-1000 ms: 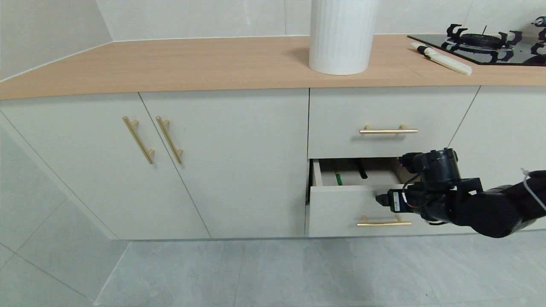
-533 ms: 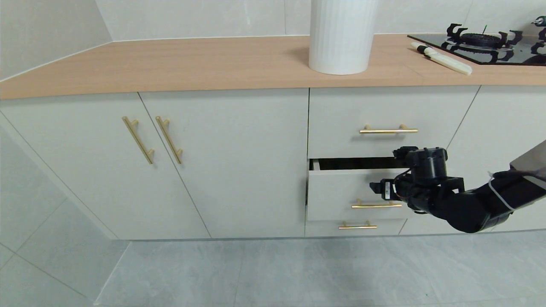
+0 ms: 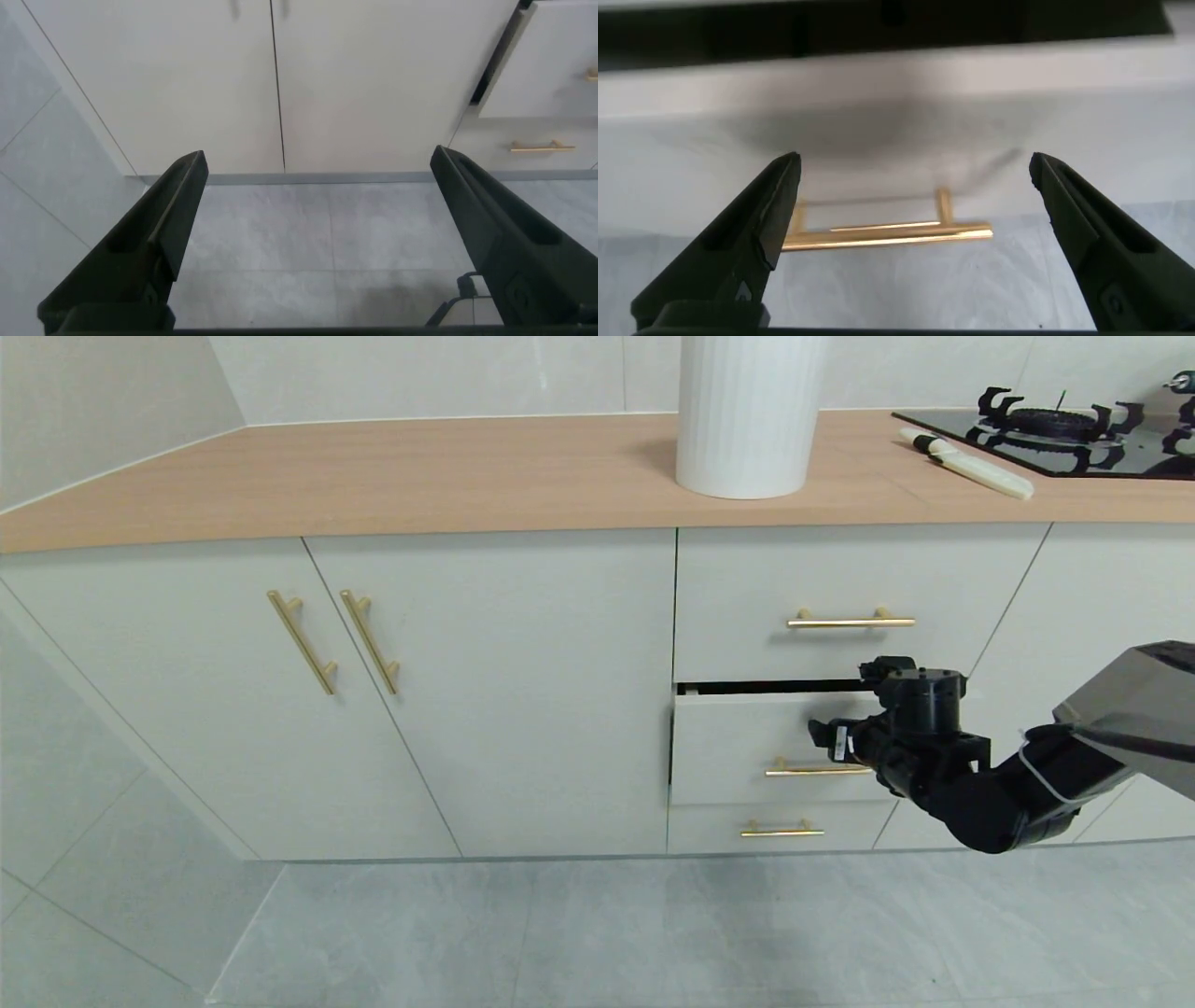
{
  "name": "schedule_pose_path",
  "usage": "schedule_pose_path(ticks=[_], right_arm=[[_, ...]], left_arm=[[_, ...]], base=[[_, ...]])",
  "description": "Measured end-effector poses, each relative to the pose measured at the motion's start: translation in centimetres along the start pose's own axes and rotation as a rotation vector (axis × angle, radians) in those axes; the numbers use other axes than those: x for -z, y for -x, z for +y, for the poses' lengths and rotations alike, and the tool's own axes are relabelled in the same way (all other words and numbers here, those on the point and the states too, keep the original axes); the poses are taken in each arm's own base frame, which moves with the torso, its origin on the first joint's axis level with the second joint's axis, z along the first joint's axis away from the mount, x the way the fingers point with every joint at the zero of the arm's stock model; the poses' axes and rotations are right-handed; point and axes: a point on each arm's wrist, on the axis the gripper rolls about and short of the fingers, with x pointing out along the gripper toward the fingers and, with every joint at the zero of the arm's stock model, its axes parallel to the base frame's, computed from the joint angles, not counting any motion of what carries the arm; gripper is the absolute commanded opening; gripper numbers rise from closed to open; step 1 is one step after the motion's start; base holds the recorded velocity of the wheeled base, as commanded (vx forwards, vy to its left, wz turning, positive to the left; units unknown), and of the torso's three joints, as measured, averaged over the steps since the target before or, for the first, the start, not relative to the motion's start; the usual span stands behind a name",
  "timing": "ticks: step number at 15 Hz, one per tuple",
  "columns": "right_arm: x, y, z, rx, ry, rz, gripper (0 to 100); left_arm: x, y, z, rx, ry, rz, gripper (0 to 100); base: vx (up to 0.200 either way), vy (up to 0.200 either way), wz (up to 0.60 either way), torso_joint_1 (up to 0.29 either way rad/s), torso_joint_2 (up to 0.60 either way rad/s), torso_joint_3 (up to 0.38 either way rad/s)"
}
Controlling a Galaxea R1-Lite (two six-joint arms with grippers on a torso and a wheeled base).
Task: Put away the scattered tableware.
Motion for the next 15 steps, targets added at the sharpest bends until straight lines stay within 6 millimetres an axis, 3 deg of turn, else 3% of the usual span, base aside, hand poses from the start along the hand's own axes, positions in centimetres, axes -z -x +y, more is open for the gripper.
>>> schedule_pose_path(ticks=[15], right_arm=[[-0.9,-3.1,-1.0,0.12,-0.091,-0.078,100]], left_arm=[[0.0,0.0,0.0,0.0,0.0,0.001,100]], base=[[0.0,0.0,0.0,0.0,0.0,0.0]])
